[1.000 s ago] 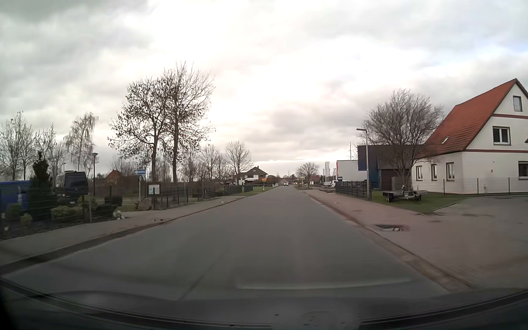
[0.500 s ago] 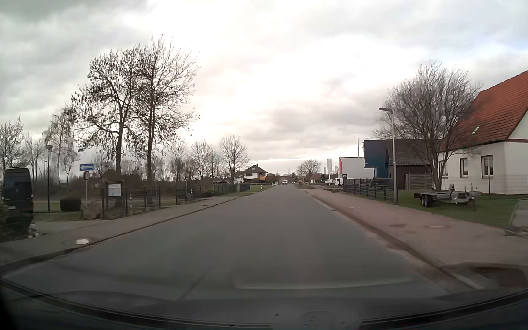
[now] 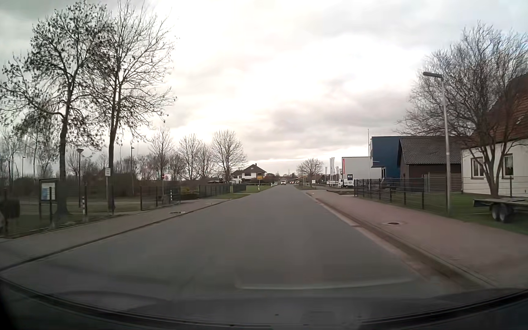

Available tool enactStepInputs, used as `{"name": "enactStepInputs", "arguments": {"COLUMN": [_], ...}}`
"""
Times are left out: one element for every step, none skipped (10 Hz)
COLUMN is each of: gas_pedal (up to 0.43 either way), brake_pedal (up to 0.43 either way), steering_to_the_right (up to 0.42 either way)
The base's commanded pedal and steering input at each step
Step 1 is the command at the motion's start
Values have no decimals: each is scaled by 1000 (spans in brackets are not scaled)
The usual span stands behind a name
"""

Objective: Follow the waypoints while adhering to traffic rules and regulations

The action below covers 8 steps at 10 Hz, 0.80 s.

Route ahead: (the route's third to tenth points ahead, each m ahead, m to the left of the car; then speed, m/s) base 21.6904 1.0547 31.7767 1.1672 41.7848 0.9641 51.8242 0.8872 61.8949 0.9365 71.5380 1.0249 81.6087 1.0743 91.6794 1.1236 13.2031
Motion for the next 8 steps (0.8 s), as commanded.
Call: {"name": "enactStepInputs", "arguments": {"gas_pedal": [189, 189, 189, 189, 189, 189, 189, 189], "brake_pedal": [0, 0, 0, 0, 0, 0, 0, 0], "steering_to_the_right": [2, 2, 2, 2, 2, 2, 2, 2]}}
